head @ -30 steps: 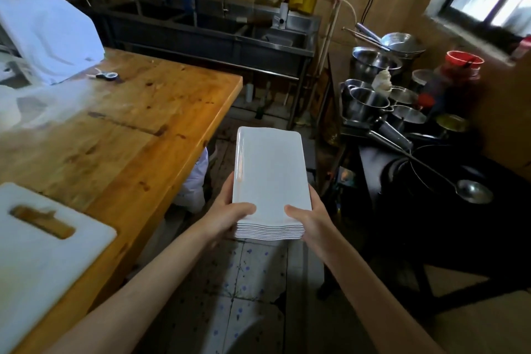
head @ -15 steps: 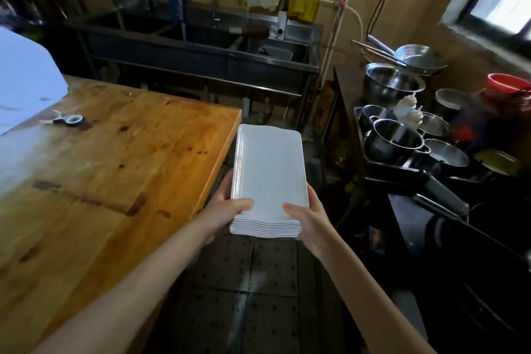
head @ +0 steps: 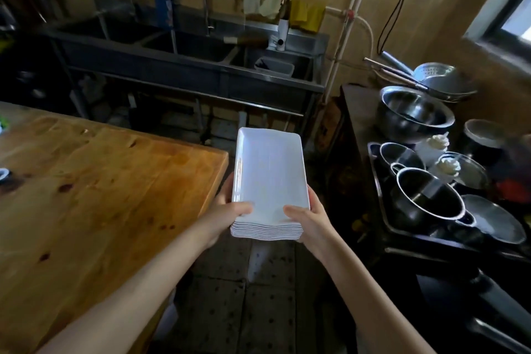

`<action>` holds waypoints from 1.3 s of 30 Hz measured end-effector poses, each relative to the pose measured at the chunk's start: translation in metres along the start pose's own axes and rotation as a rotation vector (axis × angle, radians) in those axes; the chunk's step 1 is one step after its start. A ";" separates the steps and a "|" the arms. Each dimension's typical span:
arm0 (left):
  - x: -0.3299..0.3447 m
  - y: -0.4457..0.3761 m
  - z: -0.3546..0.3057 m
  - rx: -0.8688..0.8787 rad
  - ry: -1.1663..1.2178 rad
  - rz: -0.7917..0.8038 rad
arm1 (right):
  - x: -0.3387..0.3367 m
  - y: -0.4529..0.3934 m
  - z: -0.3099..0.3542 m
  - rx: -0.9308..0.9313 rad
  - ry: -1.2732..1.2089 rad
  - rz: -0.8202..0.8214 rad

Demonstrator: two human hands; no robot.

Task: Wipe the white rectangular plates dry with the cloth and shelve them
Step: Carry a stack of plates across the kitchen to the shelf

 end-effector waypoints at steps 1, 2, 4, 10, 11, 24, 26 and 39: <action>0.004 -0.015 -0.008 -0.009 0.009 -0.020 | -0.006 -0.019 0.003 0.004 -0.001 0.006; 0.008 -0.030 -0.014 -0.017 0.031 -0.038 | -0.011 -0.036 0.005 0.010 0.001 0.017; 0.015 -0.060 -0.027 -0.050 0.059 -0.068 | -0.021 -0.069 0.011 0.012 0.027 0.035; 0.018 -0.142 -0.063 -0.050 0.109 -0.085 | -0.040 -0.163 0.021 0.040 0.045 0.057; 0.016 -0.154 -0.069 -0.041 0.117 -0.099 | -0.042 -0.179 0.021 0.042 0.050 0.062; -0.026 -0.346 -0.168 0.077 0.153 -0.087 | -0.034 -0.407 0.044 0.052 0.037 0.087; -0.032 -0.369 -0.181 0.082 0.178 -0.104 | -0.031 -0.437 0.047 0.059 0.045 0.099; -0.069 -0.515 -0.238 0.092 0.338 -0.345 | -0.010 -0.652 0.041 0.155 0.083 0.412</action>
Point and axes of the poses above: each hand's wrist, its own y-axis away from the middle knuckle, its own x-axis out of the palm, z = x × y, the point moved 1 cm from there along -y, towards the middle knuckle, and after that the axes turned 7 degrees about -x, right-handed, at the moved point
